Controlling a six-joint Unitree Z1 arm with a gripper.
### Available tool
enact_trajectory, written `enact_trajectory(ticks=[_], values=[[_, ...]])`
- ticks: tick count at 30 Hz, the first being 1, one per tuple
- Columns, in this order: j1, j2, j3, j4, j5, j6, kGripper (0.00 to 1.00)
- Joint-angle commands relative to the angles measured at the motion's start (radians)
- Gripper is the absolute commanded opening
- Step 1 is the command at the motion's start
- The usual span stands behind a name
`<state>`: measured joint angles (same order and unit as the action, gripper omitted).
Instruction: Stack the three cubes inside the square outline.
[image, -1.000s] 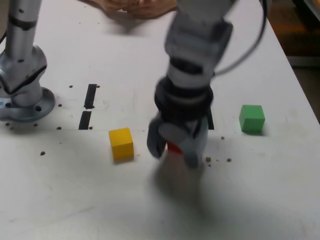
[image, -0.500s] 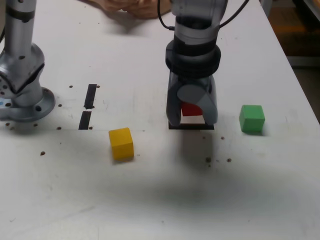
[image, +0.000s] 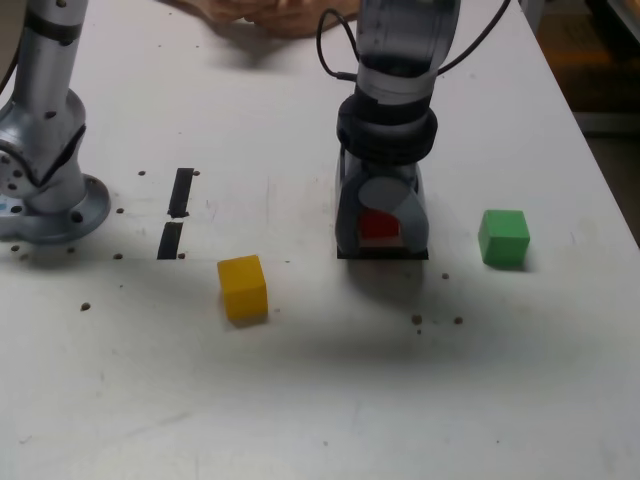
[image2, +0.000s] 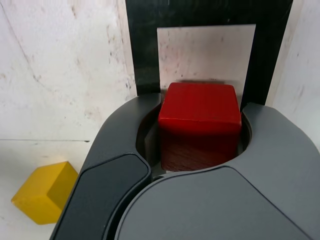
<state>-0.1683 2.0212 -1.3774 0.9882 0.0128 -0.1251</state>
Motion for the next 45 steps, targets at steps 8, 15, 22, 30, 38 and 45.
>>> enact_trajectory(ticks=[8,15,22,30,38,45], values=[[0.015,0.003,0.036,-0.022,-0.018,0.017,0.48],[0.015,0.003,0.059,-0.082,-0.029,0.048,0.84],[0.015,-0.026,0.068,-0.083,-0.014,0.079,0.93],[0.001,-0.151,0.064,0.026,0.052,0.065,0.96],[-0.059,-0.260,-0.018,0.239,0.105,0.019,0.96],[-0.138,-0.305,-0.022,0.383,0.069,-0.071,0.95]])
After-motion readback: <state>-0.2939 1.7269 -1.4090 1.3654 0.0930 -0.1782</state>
